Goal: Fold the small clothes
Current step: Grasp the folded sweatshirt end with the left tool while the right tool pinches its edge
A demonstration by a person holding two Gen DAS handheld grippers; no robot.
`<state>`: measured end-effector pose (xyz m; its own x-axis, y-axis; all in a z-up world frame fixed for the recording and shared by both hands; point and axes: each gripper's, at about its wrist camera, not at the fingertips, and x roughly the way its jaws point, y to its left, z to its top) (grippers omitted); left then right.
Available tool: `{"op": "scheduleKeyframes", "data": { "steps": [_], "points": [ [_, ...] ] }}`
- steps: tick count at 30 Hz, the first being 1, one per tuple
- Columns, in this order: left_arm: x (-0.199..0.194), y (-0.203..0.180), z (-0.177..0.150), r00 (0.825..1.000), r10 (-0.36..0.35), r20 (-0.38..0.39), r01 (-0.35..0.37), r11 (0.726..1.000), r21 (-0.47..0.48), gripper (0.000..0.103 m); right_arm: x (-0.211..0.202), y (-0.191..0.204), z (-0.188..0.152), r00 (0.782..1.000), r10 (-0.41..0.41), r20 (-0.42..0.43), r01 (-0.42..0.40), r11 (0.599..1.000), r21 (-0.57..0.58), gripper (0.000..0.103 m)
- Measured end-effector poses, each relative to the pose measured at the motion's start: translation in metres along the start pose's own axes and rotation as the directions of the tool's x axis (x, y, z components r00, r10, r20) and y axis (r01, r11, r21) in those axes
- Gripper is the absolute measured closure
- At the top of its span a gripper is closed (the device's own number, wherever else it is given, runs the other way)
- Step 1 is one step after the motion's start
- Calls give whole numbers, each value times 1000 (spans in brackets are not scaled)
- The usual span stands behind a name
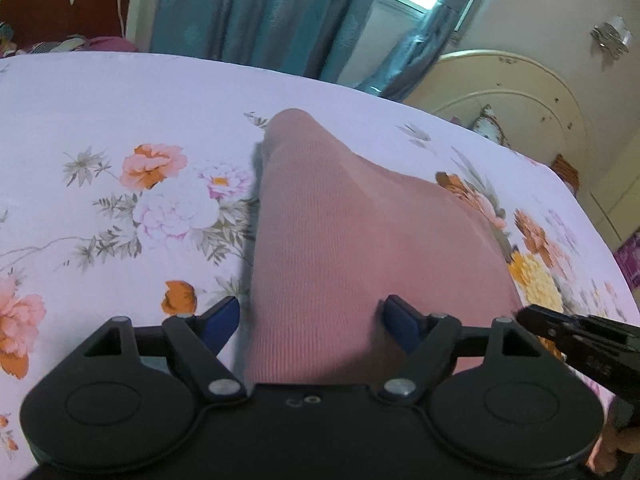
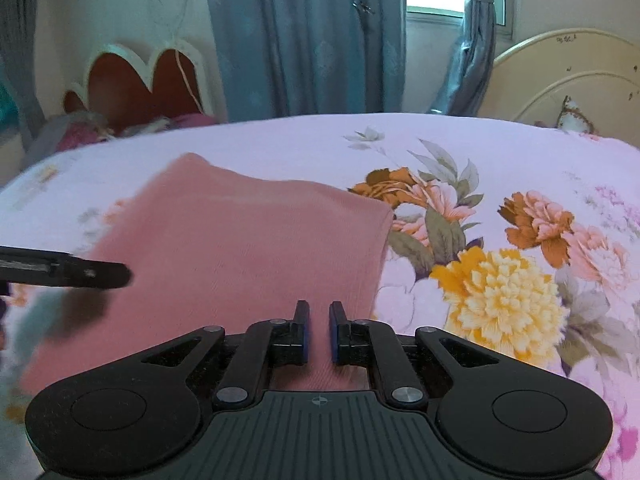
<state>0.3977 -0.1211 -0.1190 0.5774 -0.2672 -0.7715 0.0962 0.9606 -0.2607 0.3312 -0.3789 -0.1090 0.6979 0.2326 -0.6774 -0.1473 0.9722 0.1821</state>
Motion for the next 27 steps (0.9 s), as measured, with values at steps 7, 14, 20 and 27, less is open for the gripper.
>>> {"op": "scheduleKeyframes", "data": {
  "steps": [7,14,20,27],
  "points": [
    [6,8,0,999,-46,-25,45,999,-13,21,-20,12,-39,996,-69,-49,68,997,-33,95],
    [11,17,7,993,-97,-60,97,995,-1,18,-31,28,-42,988,-133,-81,135,990,26,94],
    [15,23,12,987,-130,-92,128,992,-23,16,-39,24,-9,990,-141,5,139,977,162,5],
    [24,18,13,987,-136,-87,134,991,-24,14,24,-14,15,998,-12,-58,28,960,278,6]
  ]
}}
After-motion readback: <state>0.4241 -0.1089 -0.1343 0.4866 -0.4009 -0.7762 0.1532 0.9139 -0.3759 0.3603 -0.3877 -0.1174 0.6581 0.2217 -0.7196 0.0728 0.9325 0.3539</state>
